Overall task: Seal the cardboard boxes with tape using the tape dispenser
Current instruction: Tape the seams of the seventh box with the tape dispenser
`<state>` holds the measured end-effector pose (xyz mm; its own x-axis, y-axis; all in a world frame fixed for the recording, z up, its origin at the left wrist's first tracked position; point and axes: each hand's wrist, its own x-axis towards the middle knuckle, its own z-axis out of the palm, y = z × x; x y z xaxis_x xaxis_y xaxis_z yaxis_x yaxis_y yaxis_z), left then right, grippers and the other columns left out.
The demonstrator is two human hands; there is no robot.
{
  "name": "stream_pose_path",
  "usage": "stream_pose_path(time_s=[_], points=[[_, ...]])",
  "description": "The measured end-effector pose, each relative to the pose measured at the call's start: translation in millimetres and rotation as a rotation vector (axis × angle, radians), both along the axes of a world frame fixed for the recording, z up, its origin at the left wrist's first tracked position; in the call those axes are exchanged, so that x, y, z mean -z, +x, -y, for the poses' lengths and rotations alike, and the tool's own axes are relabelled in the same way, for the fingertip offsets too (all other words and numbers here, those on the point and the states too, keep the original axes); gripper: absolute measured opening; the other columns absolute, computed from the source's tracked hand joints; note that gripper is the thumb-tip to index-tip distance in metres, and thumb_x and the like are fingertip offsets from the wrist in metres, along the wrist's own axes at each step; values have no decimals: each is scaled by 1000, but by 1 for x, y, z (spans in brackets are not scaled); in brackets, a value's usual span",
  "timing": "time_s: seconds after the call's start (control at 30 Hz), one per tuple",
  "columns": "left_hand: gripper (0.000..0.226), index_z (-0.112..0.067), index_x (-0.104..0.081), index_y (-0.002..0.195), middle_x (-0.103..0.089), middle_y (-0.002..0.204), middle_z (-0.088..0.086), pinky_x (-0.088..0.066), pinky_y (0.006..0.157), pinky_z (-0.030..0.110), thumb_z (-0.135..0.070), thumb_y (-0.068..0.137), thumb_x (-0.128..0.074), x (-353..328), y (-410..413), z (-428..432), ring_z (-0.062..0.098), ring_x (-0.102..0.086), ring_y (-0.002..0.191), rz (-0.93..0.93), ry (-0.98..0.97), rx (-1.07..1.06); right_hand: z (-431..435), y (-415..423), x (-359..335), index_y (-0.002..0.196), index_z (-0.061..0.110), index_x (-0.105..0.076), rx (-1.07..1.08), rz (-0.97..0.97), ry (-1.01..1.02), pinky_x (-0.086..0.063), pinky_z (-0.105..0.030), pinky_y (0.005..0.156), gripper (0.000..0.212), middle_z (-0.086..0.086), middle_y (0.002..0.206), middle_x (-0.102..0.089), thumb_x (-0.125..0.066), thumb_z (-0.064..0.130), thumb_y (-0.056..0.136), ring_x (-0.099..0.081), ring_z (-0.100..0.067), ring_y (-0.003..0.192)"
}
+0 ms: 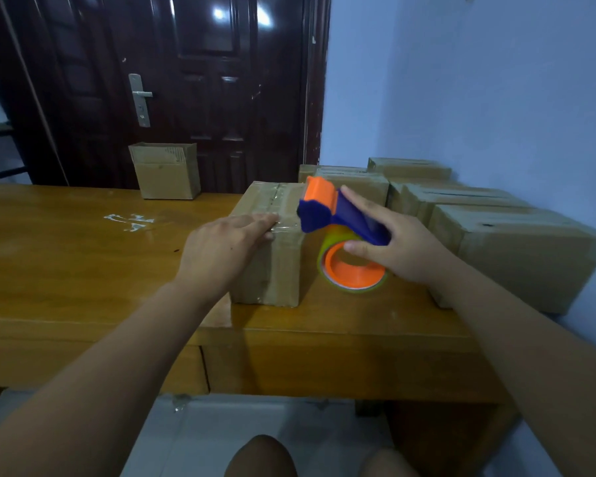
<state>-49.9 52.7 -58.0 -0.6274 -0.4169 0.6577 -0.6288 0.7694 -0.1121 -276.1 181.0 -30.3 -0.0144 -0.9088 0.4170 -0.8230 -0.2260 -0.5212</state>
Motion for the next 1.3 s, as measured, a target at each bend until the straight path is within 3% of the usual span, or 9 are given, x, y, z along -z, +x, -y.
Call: stream_pose_path(time_s=[0.13,0.3,0.43,0.6,0.73,0.83,1.07,1.2,1.3], points=[[33,-18,-61,124,-69,113,7,-54,60,37,-22,92,-61,0,1,1,32,-68,93,-20,-2,26,-8,-11,2,145,47,-25,-46,297,-61,-40,-2,84,75,26,139,-43,-62,45,80,-48,13,117],[32,-17,-63,122,-69,113,8,-53,62,38,-22,91,-62,-2,2,-2,33,-67,95,-44,14,32,-25,-18,20,134,63,-14,115,-94,102,-40,-5,70,71,7,121,-57,-59,54,80,-57,-3,89],[36,-21,-56,131,-62,126,6,-52,74,41,-27,97,-52,-4,0,-6,31,-60,111,-69,68,6,-32,-25,16,131,67,-12,154,-181,70,-39,-8,71,72,1,123,-58,-52,65,71,-58,-15,94],[36,-22,-53,133,-59,130,4,-51,78,40,-29,98,-47,-5,1,-5,28,-57,116,-79,101,27,-48,-30,0,129,65,-26,143,118,-43,-44,-9,70,70,11,122,-56,-60,58,68,-57,0,90],[37,-23,-53,134,-57,133,2,-49,81,39,-30,99,-45,-5,2,-3,26,-56,118,-82,135,45,-37,-22,-3,132,65,-15,171,-291,141,-36,-10,73,71,8,115,-57,-63,52,82,-51,-6,93],[38,-24,-51,135,-56,134,1,-48,84,39,-32,98,-42,-4,3,-3,25,-54,120,-78,135,45,-22,-13,-12,139,61,-13,157,-405,282,-33,-16,68,70,13,103,-51,-59,52,87,-47,-8,91],[41,-24,-45,139,-54,135,1,-45,90,38,-30,99,-42,-6,-2,-9,23,-51,120,-59,174,18,-3,-3,-40,142,58,-19,123,-459,442,-37,-23,73,67,6,129,-51,-57,55,87,-49,-12,94],[52,-29,-41,139,-49,134,-1,-45,88,34,-35,89,-56,-13,-12,-17,21,-51,115,79,77,5,3,3,-55,143,55,-23,106,-490,514,-39,-17,66,66,5,138,-46,-58,54,87,-48,-2,74],[56,-17,-57,127,-59,119,6,-52,73,38,-36,76,-72,-8,-22,-23,26,-60,100,92,46,104,10,5,-59,141,56,-28,88,-469,530,-45,-23,84,63,7,145,-42,-58,56,86,-55,-13,99]])
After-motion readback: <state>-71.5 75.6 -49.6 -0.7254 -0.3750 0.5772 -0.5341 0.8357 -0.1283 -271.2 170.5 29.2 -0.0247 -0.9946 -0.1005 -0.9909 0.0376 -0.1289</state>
